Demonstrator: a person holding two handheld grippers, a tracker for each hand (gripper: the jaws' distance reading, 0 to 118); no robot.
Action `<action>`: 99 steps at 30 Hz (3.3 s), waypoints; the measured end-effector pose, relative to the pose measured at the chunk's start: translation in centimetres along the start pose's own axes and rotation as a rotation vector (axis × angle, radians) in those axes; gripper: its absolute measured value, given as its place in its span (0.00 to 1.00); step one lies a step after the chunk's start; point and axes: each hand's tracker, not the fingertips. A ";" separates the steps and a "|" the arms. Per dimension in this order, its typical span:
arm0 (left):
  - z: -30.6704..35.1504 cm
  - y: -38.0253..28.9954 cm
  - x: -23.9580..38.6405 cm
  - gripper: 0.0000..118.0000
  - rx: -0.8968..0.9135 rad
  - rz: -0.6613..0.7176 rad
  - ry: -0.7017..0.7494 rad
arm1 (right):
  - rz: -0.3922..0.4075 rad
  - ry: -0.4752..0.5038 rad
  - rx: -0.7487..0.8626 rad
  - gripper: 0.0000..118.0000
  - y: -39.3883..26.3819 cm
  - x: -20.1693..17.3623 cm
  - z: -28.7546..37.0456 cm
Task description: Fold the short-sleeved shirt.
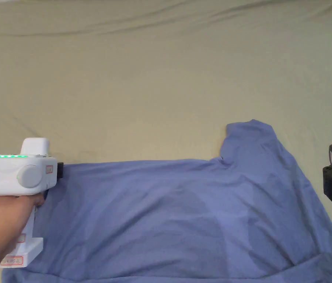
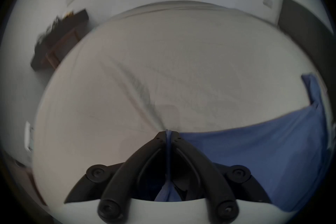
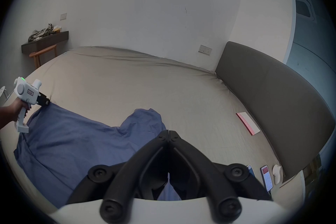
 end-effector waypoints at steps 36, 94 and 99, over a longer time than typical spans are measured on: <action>16.7 -6.6 -1.1 0.01 0.303 -0.002 0.008 | -0.020 0.224 -0.558 0.00 -5.1 2.1 -21.6; 20.7 -20.9 -5.9 0.83 -0.102 -0.050 -0.101 | 0.115 0.187 -0.660 0.92 -12.4 6.3 2.6; 29.5 -15.3 -5.2 0.92 0.352 0.137 -0.098 | 0.013 0.135 -0.254 0.92 -3.9 7.4 7.9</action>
